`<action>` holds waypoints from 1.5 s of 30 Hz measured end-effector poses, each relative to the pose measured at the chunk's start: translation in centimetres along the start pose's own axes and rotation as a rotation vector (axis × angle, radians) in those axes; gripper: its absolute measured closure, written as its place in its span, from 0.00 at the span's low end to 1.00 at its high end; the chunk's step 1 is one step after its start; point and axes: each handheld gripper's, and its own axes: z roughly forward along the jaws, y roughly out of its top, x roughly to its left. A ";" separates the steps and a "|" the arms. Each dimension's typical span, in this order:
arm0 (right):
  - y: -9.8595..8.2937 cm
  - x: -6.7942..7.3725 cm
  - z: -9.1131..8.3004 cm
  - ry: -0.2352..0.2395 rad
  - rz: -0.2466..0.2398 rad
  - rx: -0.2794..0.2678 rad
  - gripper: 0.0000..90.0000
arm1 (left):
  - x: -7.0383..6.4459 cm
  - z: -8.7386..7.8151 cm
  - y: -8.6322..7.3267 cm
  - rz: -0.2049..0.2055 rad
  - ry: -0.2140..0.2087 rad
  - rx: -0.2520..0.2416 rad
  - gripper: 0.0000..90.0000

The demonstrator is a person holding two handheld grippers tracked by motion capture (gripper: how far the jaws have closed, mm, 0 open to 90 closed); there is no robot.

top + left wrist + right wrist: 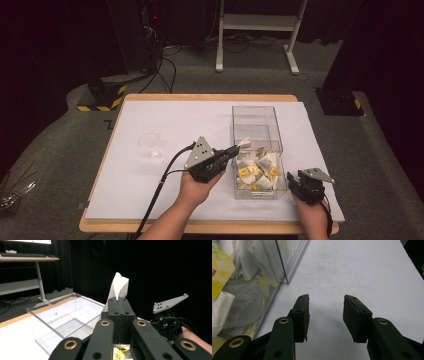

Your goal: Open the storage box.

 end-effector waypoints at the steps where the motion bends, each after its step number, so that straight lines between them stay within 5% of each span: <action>1: 0.0 0.0 0.0 -0.001 -0.001 0.000 0.63 | -0.1 0.0 0.1 -0.003 -0.001 -0.004 1.00; 19: 0.0 0.0 0.0 0.000 -0.005 0.002 0.63 | -1.2 0.5 2.1 0.012 -0.027 -0.053 1.00; 45: 0.0 0.1 0.0 -0.003 -0.008 0.004 0.63 | -1.1 -0.2 5.1 0.038 -0.022 -0.125 1.00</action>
